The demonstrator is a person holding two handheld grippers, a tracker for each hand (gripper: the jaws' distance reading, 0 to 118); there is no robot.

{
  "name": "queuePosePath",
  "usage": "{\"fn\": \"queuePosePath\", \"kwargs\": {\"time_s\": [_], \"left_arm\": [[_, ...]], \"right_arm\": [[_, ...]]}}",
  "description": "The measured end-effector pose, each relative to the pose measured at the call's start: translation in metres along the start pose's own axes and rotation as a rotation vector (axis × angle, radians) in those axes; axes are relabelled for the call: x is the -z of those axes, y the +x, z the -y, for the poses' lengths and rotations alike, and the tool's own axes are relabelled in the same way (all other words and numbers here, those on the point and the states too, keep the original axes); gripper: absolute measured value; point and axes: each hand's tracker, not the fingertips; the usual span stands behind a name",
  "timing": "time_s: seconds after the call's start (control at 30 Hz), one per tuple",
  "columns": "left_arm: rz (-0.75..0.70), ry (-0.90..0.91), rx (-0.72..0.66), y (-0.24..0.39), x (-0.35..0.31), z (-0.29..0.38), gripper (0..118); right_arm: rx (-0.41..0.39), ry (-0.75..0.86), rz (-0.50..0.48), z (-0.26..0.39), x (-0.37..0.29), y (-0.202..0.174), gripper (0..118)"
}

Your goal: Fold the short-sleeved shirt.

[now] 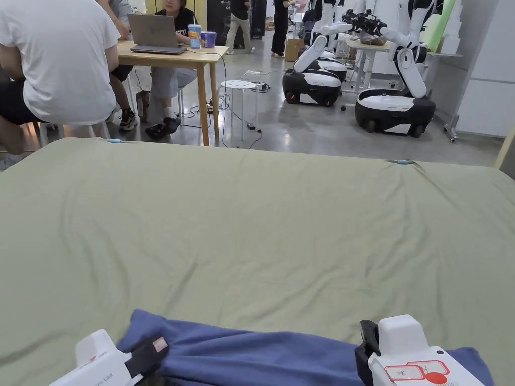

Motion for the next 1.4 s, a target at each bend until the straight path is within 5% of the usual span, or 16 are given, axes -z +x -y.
{"fn": "queuePosePath", "kwargs": {"time_s": [0.2, 0.6, 0.83, 0.87, 0.93, 0.97, 1.13, 1.2, 1.23, 1.3, 1.4], "left_arm": [[-0.272, 0.1, 0.468, 0.027, -0.03, -0.027, 14], [-0.155, 0.0, 1.188, 0.195, 0.012, 0.112, 13], [-0.139, -0.128, 1.046, 0.19, 0.019, 0.117, 18], [-0.109, -0.132, 1.012, 0.192, 0.015, 0.113, 28], [-0.033, -0.15, 0.846, 0.191, 0.009, 0.095, 74], [-0.031, -0.138, 0.796, 0.192, 0.004, 0.088, 85], [0.106, -0.063, 0.564, 0.185, -0.033, 0.047, 88], [0.037, -0.051, 0.472, 0.172, -0.027, 0.039, 80], [0.005, -0.068, 0.448, 0.164, -0.019, 0.035, 64], [-0.027, -0.13, 0.406, 0.152, -0.003, 0.033, 1], [0.022, -0.18, 0.358, 0.147, 0.018, 0.048, 0]], "right_arm": [[0.016, -0.002, -0.012, 0.001, 0.003, 0.0, 0], [0.013, 0.009, -0.039, 0.011, 0.008, 0.012, 0], [0.008, 0.037, -0.079, 0.014, 0.001, 0.015, 0], [0.009, 0.036, -0.082, 0.014, 0.001, 0.017, 0], [0.03, 0.044, -0.097, 0.013, -0.002, 0.023, 0], [0.038, 0.044, -0.103, 0.014, -0.002, 0.025, 0], [0.054, 0.067, -0.098, 0.016, -0.008, 0.028, 0], [0.046, 0.072, -0.096, 0.016, -0.009, 0.027, 0], [0.044, 0.072, -0.098, 0.016, -0.009, 0.027, 0], [0.046, 0.071, -0.101, 0.016, -0.009, 0.028, 0], [0.055, 0.07, -0.104, 0.015, -0.008, 0.029, 0]]}}
